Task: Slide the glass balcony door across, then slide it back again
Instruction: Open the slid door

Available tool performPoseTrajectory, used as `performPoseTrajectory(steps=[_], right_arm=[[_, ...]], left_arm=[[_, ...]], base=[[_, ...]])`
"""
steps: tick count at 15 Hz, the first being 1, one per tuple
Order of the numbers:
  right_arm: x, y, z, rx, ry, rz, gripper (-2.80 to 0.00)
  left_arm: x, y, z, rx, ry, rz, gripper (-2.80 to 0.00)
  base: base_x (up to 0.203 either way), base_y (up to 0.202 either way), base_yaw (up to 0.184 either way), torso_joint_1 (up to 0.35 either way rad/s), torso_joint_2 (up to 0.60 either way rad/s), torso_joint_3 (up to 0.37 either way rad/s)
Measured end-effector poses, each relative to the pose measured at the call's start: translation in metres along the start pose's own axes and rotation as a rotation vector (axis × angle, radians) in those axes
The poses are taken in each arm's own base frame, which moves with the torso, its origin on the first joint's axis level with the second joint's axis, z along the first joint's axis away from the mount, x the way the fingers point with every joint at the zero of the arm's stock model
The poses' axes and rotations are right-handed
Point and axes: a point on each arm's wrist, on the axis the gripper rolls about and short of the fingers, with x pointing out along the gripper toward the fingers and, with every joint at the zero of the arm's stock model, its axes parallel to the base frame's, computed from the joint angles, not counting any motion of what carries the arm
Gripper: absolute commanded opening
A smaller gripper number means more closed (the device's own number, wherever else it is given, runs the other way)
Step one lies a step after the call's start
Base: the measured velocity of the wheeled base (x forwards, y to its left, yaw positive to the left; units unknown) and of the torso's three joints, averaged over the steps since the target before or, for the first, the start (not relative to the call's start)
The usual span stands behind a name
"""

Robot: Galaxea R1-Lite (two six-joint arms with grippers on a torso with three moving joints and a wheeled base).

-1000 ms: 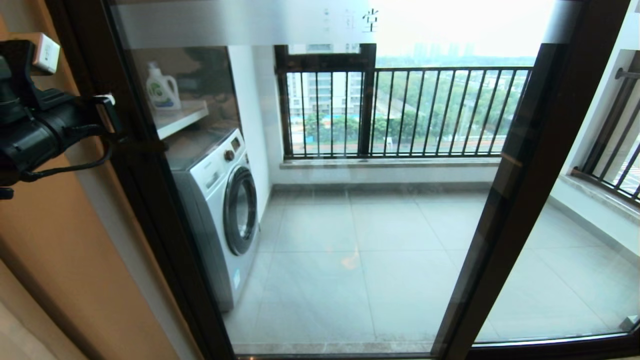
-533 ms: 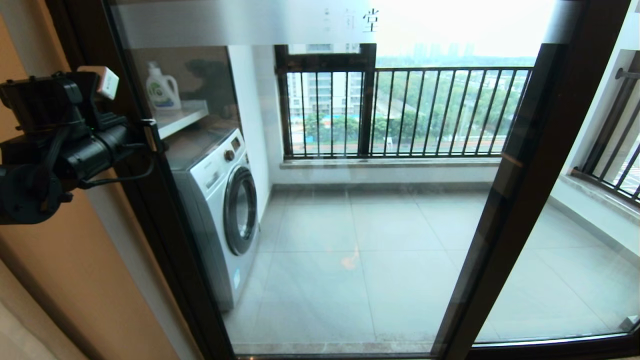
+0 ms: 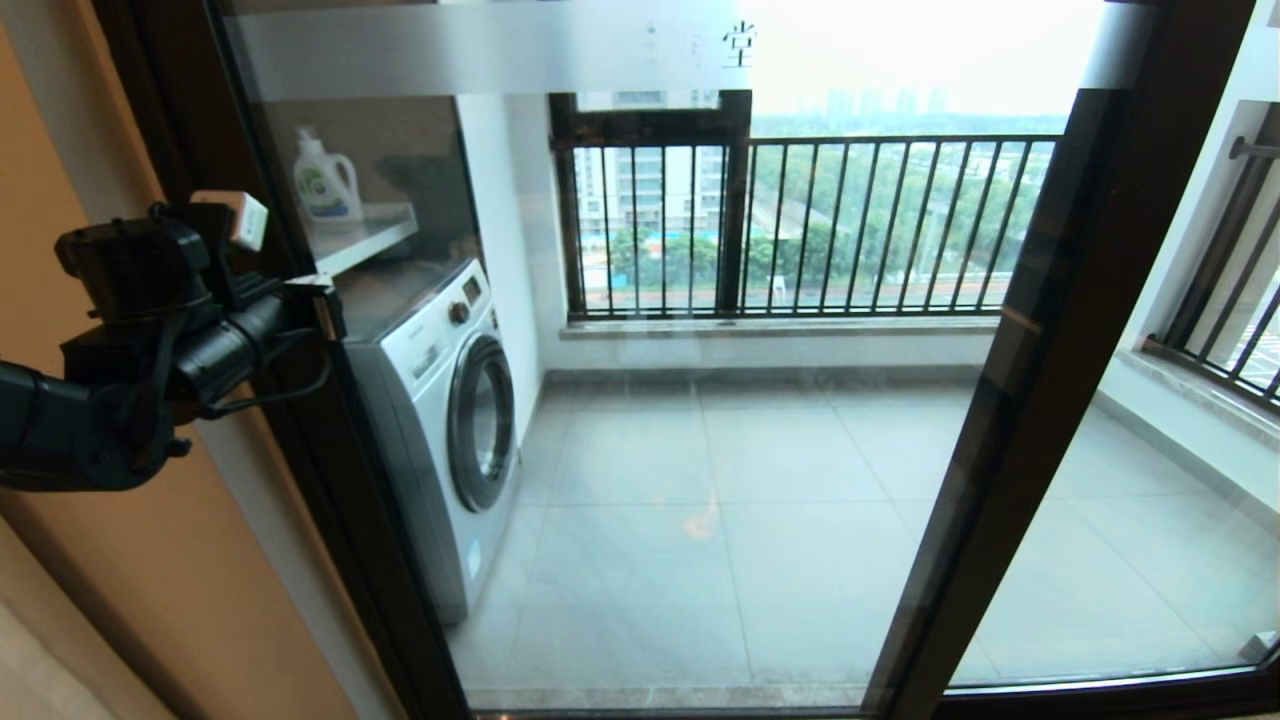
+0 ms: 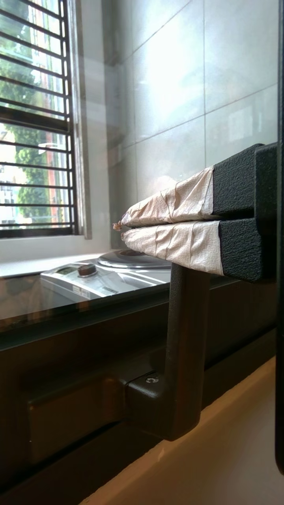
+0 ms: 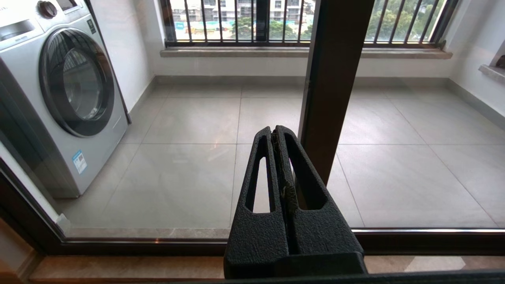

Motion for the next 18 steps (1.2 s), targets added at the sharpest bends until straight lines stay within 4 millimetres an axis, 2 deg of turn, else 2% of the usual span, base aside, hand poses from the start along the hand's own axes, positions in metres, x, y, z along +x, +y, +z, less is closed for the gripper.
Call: performPoseTrajectory(steps=[3, 4, 11, 18], right_arm=[[0.000, 0.000, 0.000, 0.000, 0.001, 0.000, -2.80], [0.000, 0.000, 0.000, 0.000, 0.000, 0.000, -2.80], [0.000, 0.000, 0.000, 0.000, 0.001, 0.000, -2.80], [0.000, 0.000, 0.000, 0.000, 0.001, 0.000, -2.80]], left_arm=[[-0.003, 0.000, -0.028, 0.010, 0.082, 0.002, -2.80], [-0.004, 0.000, -0.030, 0.009, 0.086, 0.002, -2.80], [-0.009, 0.016, -0.042, -0.002, 0.122, 0.041, -2.80], [-0.008, 0.042, -0.050, -0.008, 0.143, 0.107, -2.80]], base=[[0.000, 0.000, 0.000, 0.000, 0.00, 0.000], [0.000, 0.000, 0.000, 0.000, 0.00, 0.000], [0.000, 0.000, 0.000, 0.000, 0.00, 0.000], [0.000, 0.000, 0.000, 0.000, 0.00, 0.000]])
